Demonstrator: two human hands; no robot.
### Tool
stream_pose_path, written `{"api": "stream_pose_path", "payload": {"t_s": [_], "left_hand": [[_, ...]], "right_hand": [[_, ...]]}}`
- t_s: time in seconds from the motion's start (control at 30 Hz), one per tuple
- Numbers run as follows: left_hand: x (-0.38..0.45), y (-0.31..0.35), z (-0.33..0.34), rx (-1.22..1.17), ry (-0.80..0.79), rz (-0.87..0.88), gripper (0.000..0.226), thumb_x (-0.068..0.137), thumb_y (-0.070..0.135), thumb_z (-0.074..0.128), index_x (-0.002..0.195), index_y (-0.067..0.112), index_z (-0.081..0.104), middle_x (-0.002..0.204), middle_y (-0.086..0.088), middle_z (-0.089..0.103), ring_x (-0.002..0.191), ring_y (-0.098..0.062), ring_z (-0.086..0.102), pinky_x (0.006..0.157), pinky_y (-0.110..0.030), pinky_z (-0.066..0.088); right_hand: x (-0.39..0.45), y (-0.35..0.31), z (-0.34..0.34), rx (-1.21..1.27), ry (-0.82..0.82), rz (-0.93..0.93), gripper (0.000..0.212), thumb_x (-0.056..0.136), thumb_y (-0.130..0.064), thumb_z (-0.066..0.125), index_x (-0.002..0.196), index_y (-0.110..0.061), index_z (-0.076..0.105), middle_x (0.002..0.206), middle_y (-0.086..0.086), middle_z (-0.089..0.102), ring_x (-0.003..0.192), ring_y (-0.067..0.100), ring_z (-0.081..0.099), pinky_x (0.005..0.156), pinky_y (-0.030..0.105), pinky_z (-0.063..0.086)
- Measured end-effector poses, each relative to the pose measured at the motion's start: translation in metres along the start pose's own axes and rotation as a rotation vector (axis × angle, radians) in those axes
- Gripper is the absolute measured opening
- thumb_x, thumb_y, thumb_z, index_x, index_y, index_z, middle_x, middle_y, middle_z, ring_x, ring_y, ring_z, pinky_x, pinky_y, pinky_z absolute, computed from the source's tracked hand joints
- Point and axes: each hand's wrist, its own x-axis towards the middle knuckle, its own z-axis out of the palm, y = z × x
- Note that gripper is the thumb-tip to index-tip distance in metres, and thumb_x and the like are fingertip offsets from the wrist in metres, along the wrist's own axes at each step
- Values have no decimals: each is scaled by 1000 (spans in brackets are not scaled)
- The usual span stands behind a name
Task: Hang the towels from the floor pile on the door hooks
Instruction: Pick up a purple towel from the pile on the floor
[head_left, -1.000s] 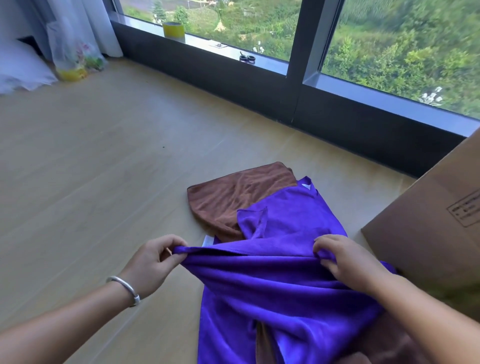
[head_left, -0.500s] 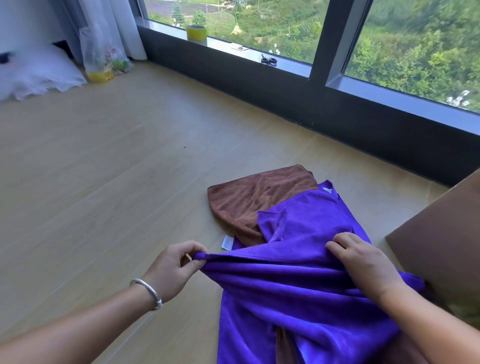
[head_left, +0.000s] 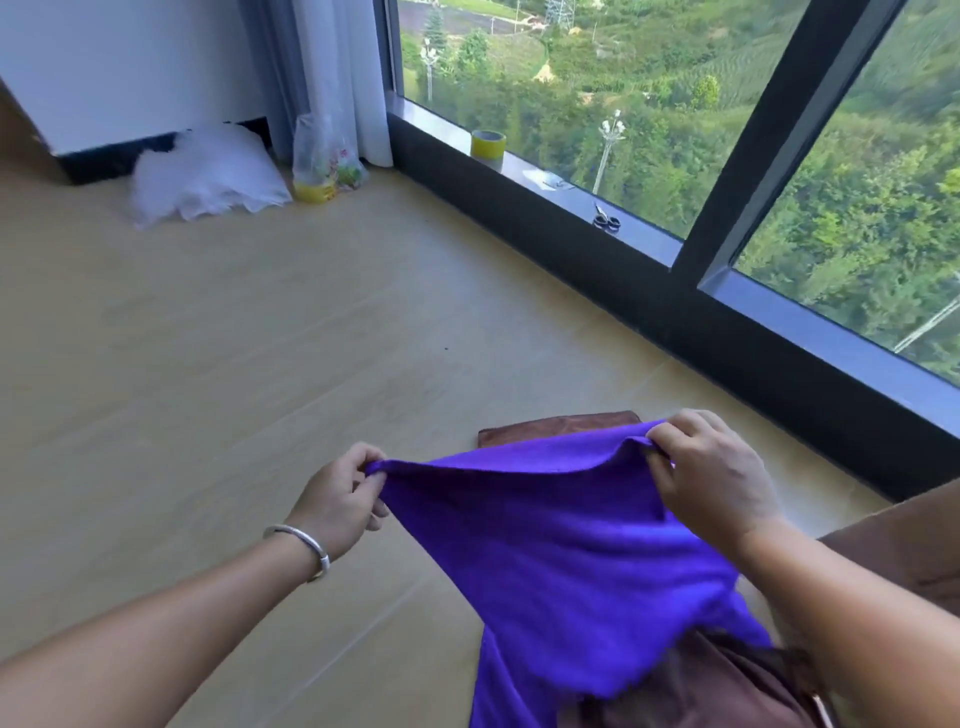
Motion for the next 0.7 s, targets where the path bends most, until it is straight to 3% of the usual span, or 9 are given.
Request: {"api": "stream_pose_path", "payload": {"t_s": [0.13, 0.23, 0.37, 0.5, 0.7], "left_hand": [[-22, 65, -83, -180, 136, -97, 16, 97, 5, 43, 91, 13, 56, 74, -14, 65, 57, -25, 67, 51, -32, 54], [-37, 112, -148, -291, 222, -119, 16, 97, 2, 43, 91, 10, 56, 85, -10, 67, 64, -21, 71, 56, -24, 57], [-51, 166, -244, -301, 322, -121, 18, 96, 1, 43, 90, 11, 57, 93, -11, 67, 78, -19, 71, 68, -21, 58], [-68, 206, -329, -265, 417, -96, 17, 93, 2, 46, 90, 12, 60, 95, -13, 68, 85, -20, 70, 81, -31, 56], [-128, 223, -409, -210, 527, -80, 14, 89, 5, 52, 86, 12, 63, 86, -9, 71, 82, -17, 71, 81, -31, 56]], "right_hand": [[45, -53, -87, 90, 5, -6, 11, 86, -13, 67, 80, -4, 69, 83, 10, 63, 86, 34, 59, 68, 37, 50], [80, -96, -144, 182, -5, 4, 15, 91, -18, 61, 87, -7, 70, 89, 9, 63, 90, 31, 57, 73, 35, 45], [130, -157, -215, 284, -8, -27, 17, 94, -22, 57, 92, -12, 71, 91, 5, 61, 83, 29, 57, 67, 31, 40], [170, -216, -263, 364, 7, -26, 18, 94, -22, 56, 92, -15, 72, 91, 2, 61, 74, 26, 56, 63, 32, 41], [173, -284, -295, 507, 2, -34, 11, 89, -24, 64, 89, -23, 75, 85, -1, 68, 78, 23, 61, 69, 38, 49]]}}
